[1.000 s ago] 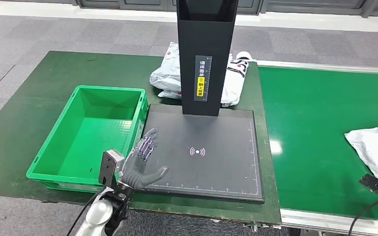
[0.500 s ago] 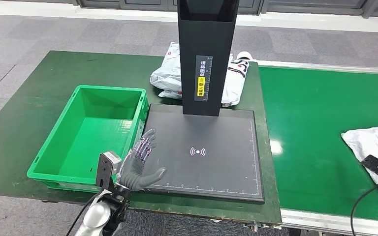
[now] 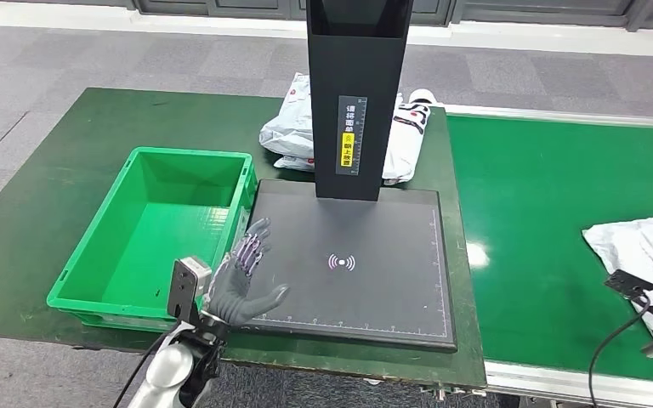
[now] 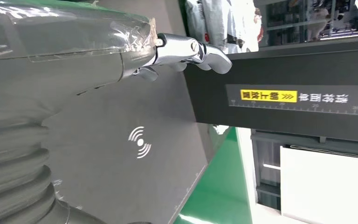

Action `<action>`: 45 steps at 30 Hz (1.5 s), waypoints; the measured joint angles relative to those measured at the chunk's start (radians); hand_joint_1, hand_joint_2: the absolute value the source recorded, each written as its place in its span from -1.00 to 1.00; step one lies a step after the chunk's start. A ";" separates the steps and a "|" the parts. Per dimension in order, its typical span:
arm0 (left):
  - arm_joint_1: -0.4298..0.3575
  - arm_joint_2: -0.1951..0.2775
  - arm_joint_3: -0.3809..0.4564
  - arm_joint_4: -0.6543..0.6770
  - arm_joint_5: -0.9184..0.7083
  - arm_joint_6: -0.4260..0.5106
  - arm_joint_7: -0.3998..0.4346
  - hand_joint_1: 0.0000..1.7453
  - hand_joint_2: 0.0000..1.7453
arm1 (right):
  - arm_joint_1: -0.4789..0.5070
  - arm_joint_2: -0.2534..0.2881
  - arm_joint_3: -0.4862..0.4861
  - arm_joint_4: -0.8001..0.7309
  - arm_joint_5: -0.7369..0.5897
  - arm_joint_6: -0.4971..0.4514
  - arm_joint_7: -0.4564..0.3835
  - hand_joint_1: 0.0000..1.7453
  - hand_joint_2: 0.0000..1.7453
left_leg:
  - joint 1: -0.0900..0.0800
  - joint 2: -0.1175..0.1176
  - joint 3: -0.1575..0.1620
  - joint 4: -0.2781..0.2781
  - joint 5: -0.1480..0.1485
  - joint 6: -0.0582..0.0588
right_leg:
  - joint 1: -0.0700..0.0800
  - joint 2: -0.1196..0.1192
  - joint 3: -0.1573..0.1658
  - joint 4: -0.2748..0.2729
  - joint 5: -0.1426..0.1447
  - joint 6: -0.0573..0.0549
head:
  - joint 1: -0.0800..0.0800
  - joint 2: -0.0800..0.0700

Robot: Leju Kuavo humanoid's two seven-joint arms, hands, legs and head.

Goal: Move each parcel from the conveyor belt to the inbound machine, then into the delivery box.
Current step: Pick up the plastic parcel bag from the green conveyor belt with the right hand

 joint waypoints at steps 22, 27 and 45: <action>-0.026 -0.003 0.000 0.053 0.013 0.003 -0.002 -1.00 1.00 | 0.042 0.025 0.000 0.000 0.000 0.067 -0.035 -1.00 1.00 | 0.000 0.000 0.000 0.000 0.000 0.000 | 0.000 0.000 0.000 0.000 0.000 0.000 | 0.000 0.000; -0.027 -0.005 0.000 0.056 0.013 0.003 -0.001 -1.00 1.00 | 0.043 0.025 0.000 0.000 -0.008 0.038 -0.038 -1.00 1.00 | 0.000 0.000 0.000 0.000 0.000 0.000 | 0.000 0.000 0.000 0.000 0.000 0.000 | 0.000 0.000; -0.019 -0.016 0.000 0.050 0.012 0.003 0.018 -1.00 1.00 | 0.045 0.003 0.000 -0.001 -0.023 -0.186 -0.076 -1.00 1.00 | 0.000 0.000 0.000 0.000 0.000 0.000 | 0.000 0.000 0.000 0.000 0.000 0.000 | 0.000 0.000</action>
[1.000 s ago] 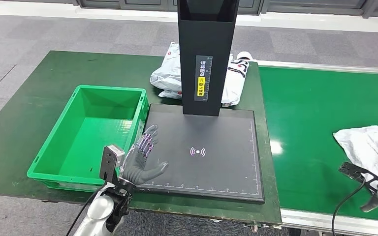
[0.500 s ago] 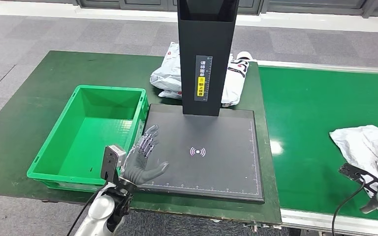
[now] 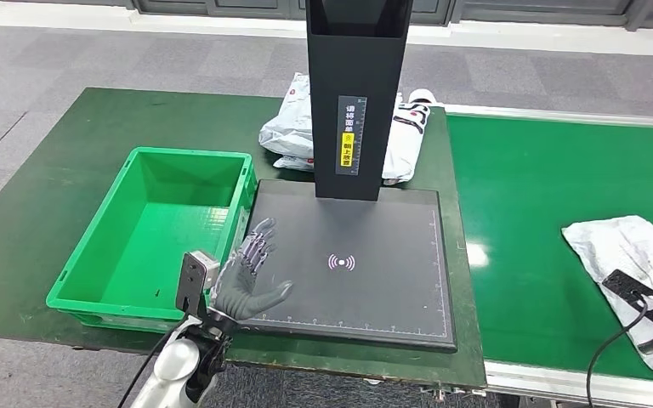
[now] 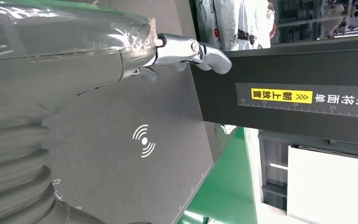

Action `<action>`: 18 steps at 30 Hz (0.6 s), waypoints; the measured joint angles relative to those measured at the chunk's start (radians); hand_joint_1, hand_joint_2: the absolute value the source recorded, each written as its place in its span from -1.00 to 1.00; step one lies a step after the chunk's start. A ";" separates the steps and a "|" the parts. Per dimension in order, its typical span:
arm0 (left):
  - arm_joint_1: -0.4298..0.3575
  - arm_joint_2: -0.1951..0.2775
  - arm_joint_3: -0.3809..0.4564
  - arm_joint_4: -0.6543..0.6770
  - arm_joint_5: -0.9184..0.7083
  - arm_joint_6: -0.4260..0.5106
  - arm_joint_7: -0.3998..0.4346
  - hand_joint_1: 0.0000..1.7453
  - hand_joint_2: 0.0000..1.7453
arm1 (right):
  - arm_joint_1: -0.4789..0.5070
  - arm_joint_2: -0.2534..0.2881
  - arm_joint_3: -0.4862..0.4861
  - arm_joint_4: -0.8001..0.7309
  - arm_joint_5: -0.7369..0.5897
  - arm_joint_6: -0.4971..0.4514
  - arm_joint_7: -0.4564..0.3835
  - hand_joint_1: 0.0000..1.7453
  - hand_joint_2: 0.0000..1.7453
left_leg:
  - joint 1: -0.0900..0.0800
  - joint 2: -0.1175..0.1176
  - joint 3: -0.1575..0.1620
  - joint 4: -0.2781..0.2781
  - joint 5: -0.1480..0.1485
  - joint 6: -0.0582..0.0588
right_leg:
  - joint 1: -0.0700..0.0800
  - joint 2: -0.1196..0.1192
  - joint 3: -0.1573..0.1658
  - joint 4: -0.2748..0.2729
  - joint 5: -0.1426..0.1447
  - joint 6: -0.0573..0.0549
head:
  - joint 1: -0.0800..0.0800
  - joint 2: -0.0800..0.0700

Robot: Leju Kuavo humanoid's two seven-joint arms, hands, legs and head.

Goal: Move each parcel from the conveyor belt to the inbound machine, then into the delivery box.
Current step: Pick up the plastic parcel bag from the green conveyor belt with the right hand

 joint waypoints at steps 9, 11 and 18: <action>0.008 -0.001 0.000 -0.005 -0.002 0.001 0.003 -1.00 1.00 | 0.021 -0.012 -0.004 0.000 -0.011 0.001 0.008 -1.00 1.00 | 0.000 0.000 0.000 0.000 0.000 0.000 | 0.000 0.000 0.000 0.000 0.000 0.000 | 0.000 0.000; 0.008 -0.001 0.000 -0.002 -0.002 0.001 0.004 -1.00 1.00 | 0.027 -0.013 -0.008 0.000 -0.013 0.023 0.018 -1.00 1.00 | 0.000 0.000 0.000 0.000 0.000 0.000 | 0.000 0.000 -0.001 0.000 0.000 0.000 | 0.000 0.000; 0.005 -0.002 0.000 0.010 0.000 -0.003 0.003 -1.00 1.00 | 0.059 -0.017 -0.020 0.000 -0.022 0.099 0.038 -1.00 1.00 | 0.000 0.001 0.000 0.000 0.000 0.000 | 0.000 0.001 -0.001 0.000 0.000 0.000 | 0.000 0.000</action>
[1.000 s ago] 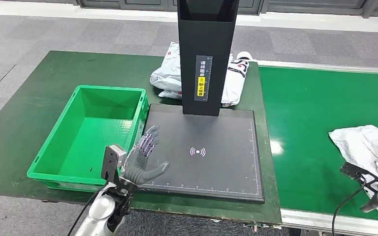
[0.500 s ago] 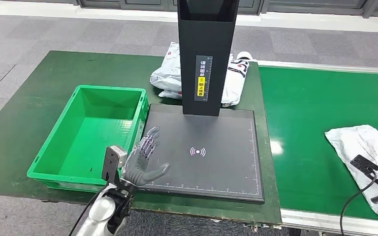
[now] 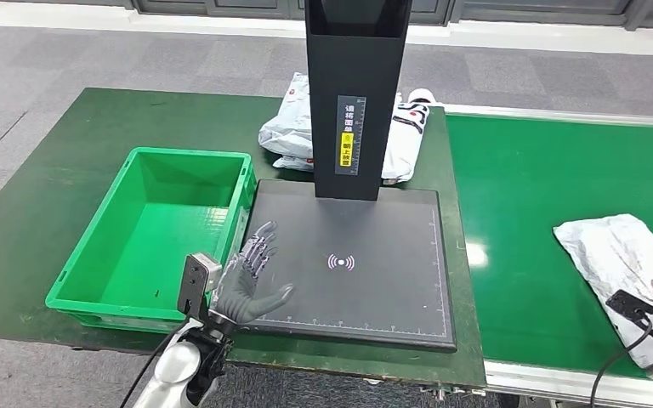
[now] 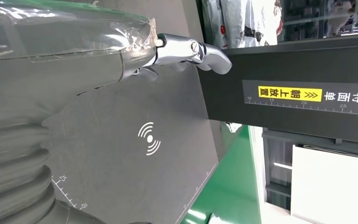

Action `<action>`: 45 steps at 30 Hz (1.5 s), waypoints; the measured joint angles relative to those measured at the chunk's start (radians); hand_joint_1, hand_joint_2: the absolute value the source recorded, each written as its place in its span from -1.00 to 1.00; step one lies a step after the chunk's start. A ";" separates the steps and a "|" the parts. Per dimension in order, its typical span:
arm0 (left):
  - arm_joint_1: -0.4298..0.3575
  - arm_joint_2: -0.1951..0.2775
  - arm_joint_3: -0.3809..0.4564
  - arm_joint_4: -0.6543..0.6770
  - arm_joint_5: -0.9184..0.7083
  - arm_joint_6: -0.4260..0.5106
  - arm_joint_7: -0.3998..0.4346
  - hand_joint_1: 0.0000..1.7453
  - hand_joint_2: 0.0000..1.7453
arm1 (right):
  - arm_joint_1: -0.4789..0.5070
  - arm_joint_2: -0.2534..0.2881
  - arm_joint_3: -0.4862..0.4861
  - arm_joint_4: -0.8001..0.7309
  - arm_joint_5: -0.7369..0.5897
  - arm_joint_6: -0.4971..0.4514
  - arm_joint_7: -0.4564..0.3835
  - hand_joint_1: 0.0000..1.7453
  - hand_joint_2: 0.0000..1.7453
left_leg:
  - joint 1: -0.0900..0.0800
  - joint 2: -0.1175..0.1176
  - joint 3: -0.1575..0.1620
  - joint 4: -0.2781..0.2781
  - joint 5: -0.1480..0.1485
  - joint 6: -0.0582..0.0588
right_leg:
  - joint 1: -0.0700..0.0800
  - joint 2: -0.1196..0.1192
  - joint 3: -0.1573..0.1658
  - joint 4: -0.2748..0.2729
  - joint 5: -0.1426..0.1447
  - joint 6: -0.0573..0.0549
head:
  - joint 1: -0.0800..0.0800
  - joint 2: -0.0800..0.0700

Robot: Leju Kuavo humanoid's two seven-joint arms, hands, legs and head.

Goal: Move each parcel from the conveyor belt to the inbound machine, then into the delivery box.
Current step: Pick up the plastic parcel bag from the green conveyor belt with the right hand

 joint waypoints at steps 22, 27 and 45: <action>-0.039 -0.011 0.000 0.040 0.010 -0.012 -0.004 -1.00 1.00 | 0.044 0.013 -0.002 0.000 -0.004 0.072 0.010 1.00 1.00 | 0.000 0.000 0.000 0.001 0.000 0.000 | 0.000 0.000 0.001 0.000 0.001 0.001 | 0.000 0.000; -0.045 -0.012 0.000 0.042 0.012 -0.012 -0.006 -1.00 1.00 | 0.043 0.015 -0.003 0.000 -0.002 0.062 0.006 1.00 1.00 | 0.000 -0.001 0.000 0.002 0.000 0.000 | 0.000 0.000 0.002 0.000 0.001 0.002 | 0.000 0.000; -0.029 -0.009 0.000 0.027 0.021 0.011 -0.017 -1.00 1.00 | 0.001 0.073 -0.008 0.000 -0.016 0.058 -0.025 1.00 1.00 | 0.000 0.000 -0.001 0.001 0.000 0.000 | 0.000 0.000 0.002 0.000 0.001 0.002 | 0.000 0.000</action>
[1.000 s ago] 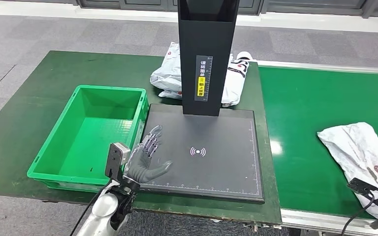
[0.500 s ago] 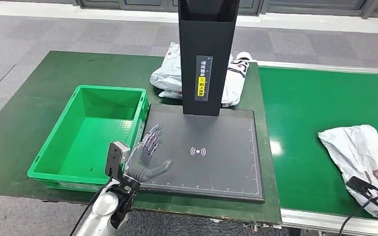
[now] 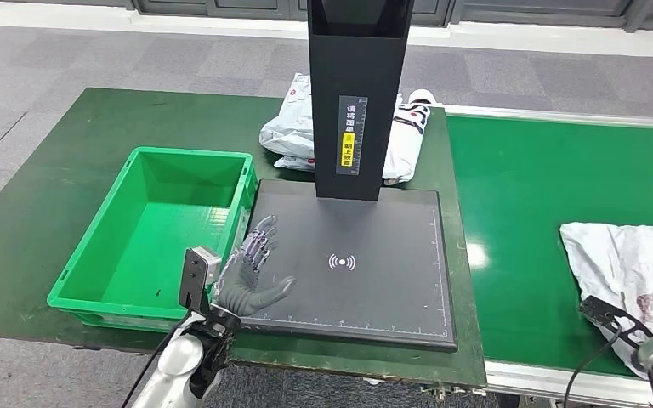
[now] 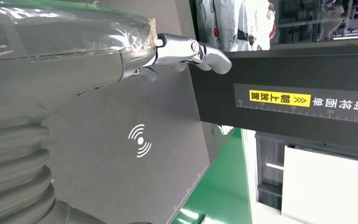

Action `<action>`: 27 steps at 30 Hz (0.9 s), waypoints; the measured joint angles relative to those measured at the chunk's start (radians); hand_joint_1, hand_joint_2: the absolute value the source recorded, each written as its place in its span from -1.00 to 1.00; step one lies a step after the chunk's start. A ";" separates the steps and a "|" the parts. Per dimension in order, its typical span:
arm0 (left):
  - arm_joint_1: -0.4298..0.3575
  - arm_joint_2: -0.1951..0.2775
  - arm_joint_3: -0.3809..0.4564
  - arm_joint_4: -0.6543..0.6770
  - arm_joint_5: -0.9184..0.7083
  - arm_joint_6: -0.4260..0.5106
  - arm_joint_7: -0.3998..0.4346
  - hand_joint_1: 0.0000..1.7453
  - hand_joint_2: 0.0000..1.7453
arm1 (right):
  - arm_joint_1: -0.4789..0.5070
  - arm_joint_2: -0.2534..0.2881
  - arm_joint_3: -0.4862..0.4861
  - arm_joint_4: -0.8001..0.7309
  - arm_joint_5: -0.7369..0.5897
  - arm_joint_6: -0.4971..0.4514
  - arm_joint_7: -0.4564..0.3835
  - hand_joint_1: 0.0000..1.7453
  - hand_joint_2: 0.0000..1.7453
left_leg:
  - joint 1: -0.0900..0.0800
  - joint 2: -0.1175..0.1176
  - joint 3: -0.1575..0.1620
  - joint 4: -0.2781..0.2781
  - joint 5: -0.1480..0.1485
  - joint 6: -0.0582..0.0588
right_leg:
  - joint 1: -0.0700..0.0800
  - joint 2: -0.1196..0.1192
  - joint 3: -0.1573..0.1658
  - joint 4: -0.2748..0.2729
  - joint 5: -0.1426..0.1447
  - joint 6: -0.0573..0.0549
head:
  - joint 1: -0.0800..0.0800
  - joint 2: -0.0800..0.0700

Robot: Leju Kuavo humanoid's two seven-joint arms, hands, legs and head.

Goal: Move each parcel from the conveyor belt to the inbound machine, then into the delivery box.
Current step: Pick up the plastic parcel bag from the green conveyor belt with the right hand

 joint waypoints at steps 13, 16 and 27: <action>0.012 0.008 0.012 -0.010 0.000 0.019 -0.019 -1.00 1.00 | -0.040 0.016 -0.102 0.000 -0.190 0.154 -0.302 1.00 1.00 | 0.000 0.000 -0.004 0.000 0.000 0.000 | 0.000 0.000 -0.001 0.000 0.000 0.000 | 0.000 0.000; 0.029 0.008 0.021 -0.030 -0.007 0.033 -0.025 -1.00 1.00 | -0.072 0.022 -0.143 -0.006 -0.287 0.150 -0.412 1.00 1.00 | 0.000 0.000 -0.009 0.000 0.000 0.001 | 0.000 0.000 -0.002 0.000 0.000 0.000 | 0.000 0.000; 0.057 0.000 0.031 -0.077 -0.045 0.042 -0.005 -1.00 1.00 | -0.179 0.089 -0.223 -0.201 -0.717 0.072 -0.487 1.00 1.00 | 0.000 -0.004 -0.006 0.000 0.005 0.001 | 0.000 -0.004 -0.006 0.001 0.003 0.000 | 0.000 0.000</action>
